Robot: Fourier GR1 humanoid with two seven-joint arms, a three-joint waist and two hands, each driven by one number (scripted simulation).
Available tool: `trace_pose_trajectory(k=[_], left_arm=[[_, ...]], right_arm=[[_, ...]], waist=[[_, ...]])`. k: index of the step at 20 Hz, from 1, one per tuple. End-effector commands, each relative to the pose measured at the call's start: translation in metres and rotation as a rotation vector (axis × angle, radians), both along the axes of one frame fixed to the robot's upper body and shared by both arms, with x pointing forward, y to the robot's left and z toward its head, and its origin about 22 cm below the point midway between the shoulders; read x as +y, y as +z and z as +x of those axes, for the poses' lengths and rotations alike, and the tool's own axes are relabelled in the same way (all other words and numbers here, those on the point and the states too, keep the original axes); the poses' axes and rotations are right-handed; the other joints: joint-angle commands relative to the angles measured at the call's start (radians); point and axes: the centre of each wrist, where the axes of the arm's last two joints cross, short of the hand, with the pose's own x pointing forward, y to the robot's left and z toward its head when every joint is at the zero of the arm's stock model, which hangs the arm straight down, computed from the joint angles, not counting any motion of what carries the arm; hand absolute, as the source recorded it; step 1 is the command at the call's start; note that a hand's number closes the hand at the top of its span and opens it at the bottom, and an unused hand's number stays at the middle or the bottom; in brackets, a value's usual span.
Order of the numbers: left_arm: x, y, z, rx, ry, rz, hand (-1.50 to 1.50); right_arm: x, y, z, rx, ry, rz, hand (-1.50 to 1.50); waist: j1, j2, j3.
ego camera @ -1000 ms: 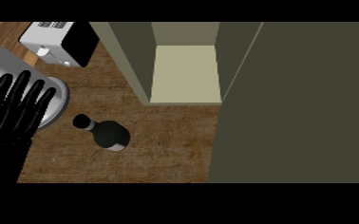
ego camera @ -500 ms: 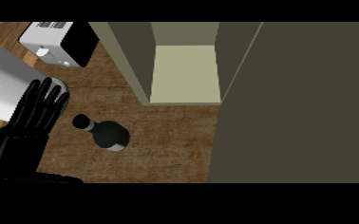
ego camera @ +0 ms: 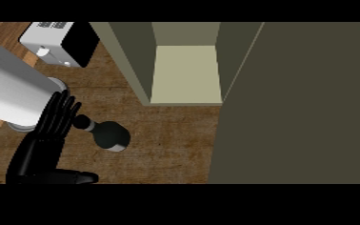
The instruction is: Pick up the wine, place it into the cabinet and close the cabinet
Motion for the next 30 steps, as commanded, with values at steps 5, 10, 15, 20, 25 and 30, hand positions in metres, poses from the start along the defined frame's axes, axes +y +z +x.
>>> trace_pose_trajectory(k=[5,10,15,20,25,30], left_arm=[[-0.006,-0.055,-0.015,0.032,-0.003,-0.007,-1.50],[0.022,-0.066,-0.003,0.068,0.003,0.010,-1.50],[0.016,-0.102,-0.010,0.080,-0.014,-0.026,-1.50],[0.013,-0.108,0.016,0.127,0.006,-0.010,-1.50],[0.006,-0.146,0.023,0.134,-0.013,-0.074,-1.50],[0.033,-0.158,0.006,0.154,-0.005,-0.123,-1.50]], right_arm=[[0.008,-0.005,-0.031,0.001,0.084,0.029,-1.50],[-0.001,0.010,-0.012,-0.004,0.089,0.029,-1.50],[0.002,0.003,-0.027,0.010,0.084,0.015,-1.50],[-0.002,0.002,-0.030,-0.002,0.089,0.002,-1.50],[0.007,0.003,-0.028,-0.017,0.100,0.019,-1.50],[0.003,0.004,-0.042,-0.006,0.086,0.011,-1.50]], waist=[[0.002,-0.001,-0.001],[0.002,0.001,0.000],[0.000,0.000,0.000],[-0.002,0.001,0.000],[-0.008,0.001,-0.001],[-0.006,-0.001,-0.001]])
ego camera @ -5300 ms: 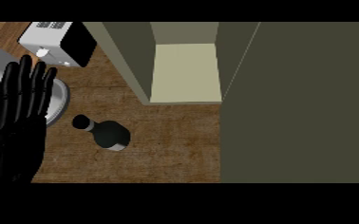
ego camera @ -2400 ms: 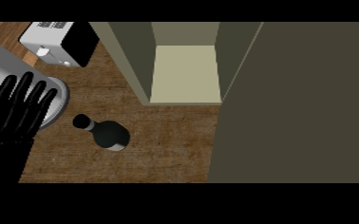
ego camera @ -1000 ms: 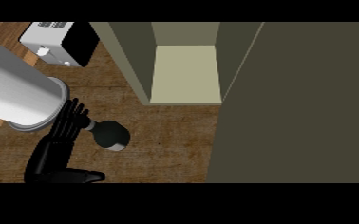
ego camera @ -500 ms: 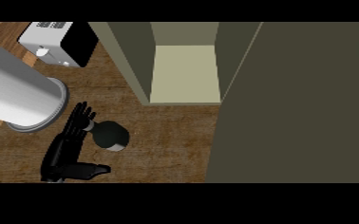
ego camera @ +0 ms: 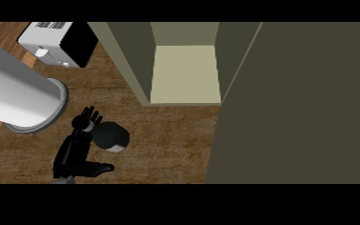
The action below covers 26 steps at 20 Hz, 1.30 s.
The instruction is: Pick up the wine, place it into the cabinet and close the cabinet
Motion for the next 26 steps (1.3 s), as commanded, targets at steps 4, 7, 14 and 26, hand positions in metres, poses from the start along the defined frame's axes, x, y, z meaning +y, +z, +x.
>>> trace_pose_trajectory(k=[4,7,14,26], left_arm=[[0.005,-0.009,0.013,-0.009,-0.026,-0.015,-1.50],[0.003,-0.019,0.013,-0.010,-0.033,0.007,-1.50],[-0.023,-0.027,0.024,-0.015,-0.021,-0.074,1.50],[-0.036,-0.014,0.036,-0.250,-0.154,0.108,1.50]], right_arm=[[-0.007,-0.007,-0.038,0.013,0.052,0.025,-1.50],[-0.011,0.003,-0.028,0.023,0.043,0.020,-1.50],[-0.012,0.014,-0.022,0.027,0.042,0.010,-1.50],[-0.016,0.001,-0.021,0.010,0.013,0.029,-1.50]], waist=[[-0.001,0.000,0.000],[-0.001,0.000,0.000],[-0.001,-0.002,0.000],[0.005,-0.002,0.001]])
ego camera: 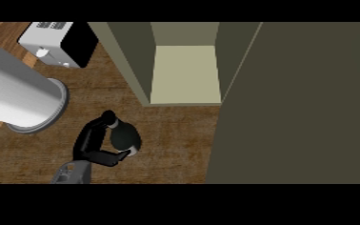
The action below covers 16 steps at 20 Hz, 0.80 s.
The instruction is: Pick up the wine, place it into the cabinet and close the cabinet
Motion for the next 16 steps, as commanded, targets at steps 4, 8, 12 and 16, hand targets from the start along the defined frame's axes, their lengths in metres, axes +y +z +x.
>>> trace_pose_trajectory(k=[4,8,12,16], left_arm=[[-0.021,0.002,0.005,-0.159,0.029,0.038,1.50],[-0.048,0.001,0.004,-0.163,0.136,0.016,1.50],[-0.052,0.029,0.012,-0.249,0.165,0.028,1.50],[-0.070,0.071,0.037,-0.296,0.124,0.013,1.50]], right_arm=[[-0.001,-0.002,-0.029,0.029,0.078,0.008,-1.50],[-0.012,-0.004,-0.027,0.017,0.074,-0.011,-1.50],[-0.010,0.012,-0.021,0.018,0.058,-0.019,-1.50],[-0.007,-0.010,-0.015,0.053,0.057,-0.008,-1.50]], waist=[[0.000,0.000,-0.002],[0.001,0.001,-0.001],[0.012,-0.005,-0.001],[0.010,-0.001,0.000]])
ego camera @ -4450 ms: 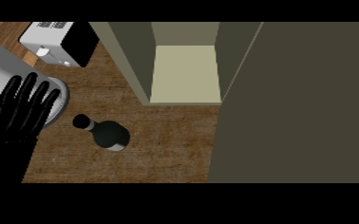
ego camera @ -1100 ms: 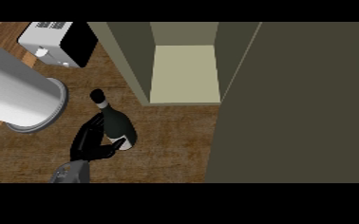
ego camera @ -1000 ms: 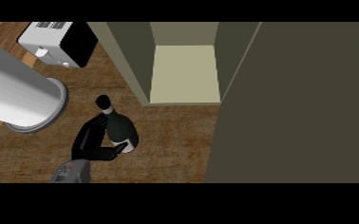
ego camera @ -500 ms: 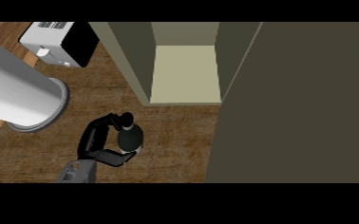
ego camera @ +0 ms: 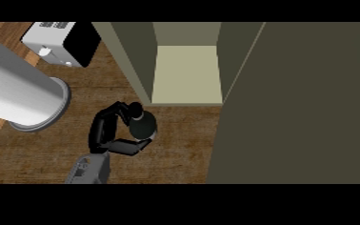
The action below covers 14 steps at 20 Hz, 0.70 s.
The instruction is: Pick up the wine, place it into the cabinet and close the cabinet
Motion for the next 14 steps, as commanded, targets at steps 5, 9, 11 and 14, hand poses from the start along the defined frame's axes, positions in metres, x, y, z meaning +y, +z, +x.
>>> trace_pose_trajectory(k=[5,9,11,14], left_arm=[[-0.053,0.053,0.001,-0.015,-0.099,-0.081,1.50],[-0.063,0.101,0.002,-0.020,-0.118,-0.114,1.50],[-0.087,0.121,0.008,-0.011,-0.125,-0.140,1.50],[-0.109,0.147,0.009,0.008,-0.118,-0.145,1.50]], right_arm=[[-0.009,-0.013,-0.029,0.031,0.070,0.013,-1.50],[-0.006,0.005,-0.020,0.017,0.058,0.009,-1.50],[-0.004,0.003,-0.016,0.032,0.088,0.028,-1.50],[-0.009,-0.007,-0.019,0.033,0.070,0.010,-1.50]], waist=[[-0.006,0.000,0.001],[0.000,-0.001,0.000],[-0.007,0.000,0.000],[-0.009,0.002,0.000]])
